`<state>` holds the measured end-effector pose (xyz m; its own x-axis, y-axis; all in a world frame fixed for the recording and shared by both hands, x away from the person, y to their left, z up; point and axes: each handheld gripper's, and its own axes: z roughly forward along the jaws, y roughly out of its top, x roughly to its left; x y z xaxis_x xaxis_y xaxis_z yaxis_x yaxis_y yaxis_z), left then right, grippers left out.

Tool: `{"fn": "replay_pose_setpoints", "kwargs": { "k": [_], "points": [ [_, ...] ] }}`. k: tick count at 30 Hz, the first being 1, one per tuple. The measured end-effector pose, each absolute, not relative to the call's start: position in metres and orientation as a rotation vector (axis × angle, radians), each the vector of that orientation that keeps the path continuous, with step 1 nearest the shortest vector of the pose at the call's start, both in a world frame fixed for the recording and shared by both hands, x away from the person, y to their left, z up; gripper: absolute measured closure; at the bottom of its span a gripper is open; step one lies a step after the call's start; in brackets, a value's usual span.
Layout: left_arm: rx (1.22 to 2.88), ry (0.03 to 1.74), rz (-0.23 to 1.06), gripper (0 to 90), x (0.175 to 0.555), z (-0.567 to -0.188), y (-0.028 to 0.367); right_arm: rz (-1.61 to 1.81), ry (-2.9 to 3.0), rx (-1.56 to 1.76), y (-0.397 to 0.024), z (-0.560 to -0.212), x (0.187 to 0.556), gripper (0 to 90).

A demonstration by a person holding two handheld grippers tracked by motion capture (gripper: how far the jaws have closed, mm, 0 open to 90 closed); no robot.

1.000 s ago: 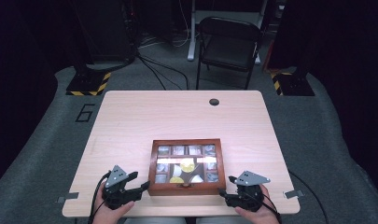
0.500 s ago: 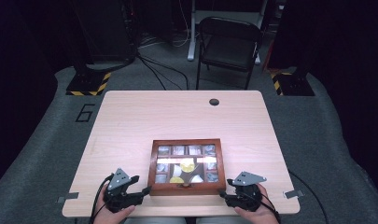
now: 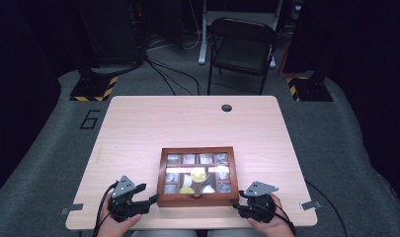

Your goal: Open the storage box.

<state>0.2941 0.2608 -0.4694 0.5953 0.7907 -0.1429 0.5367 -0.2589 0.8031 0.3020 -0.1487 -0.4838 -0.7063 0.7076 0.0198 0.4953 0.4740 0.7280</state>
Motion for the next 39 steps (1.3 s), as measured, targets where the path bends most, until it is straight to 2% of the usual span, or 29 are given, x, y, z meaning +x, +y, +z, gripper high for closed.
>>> {"fn": "replay_pose_setpoints", "kwargs": {
  "k": [16, 22, 26, 33, 39],
  "points": [
    [1.936, 1.006, 0.324, 35.3, 0.28, -0.462, 0.259, 1.174, 2.368, 1.043, -0.151, -0.472, 0.301, 53.7],
    [1.992, 0.996, 0.323, 38.0, 0.283, -0.467, 0.252, 1.209, 2.347, 1.058, -0.152, -0.468, 0.301, 53.5],
    [1.985, 0.998, 0.307, 43.3, 0.286, -0.469, 0.247, 1.225, 2.331, 1.062, -0.153, -0.466, 0.301, 53.0],
    [2.024, 0.985, 0.347, 48.1, 0.292, -0.472, 0.234, 1.243, 2.326, 1.071, -0.154, -0.464, 0.302, 53.0],
    [2.007, 0.993, 0.399, 48.5, 0.298, -0.472, 0.229, 1.243, 2.32, 1.061, -0.155, -0.463, 0.302, 53.4]
  ]
}}
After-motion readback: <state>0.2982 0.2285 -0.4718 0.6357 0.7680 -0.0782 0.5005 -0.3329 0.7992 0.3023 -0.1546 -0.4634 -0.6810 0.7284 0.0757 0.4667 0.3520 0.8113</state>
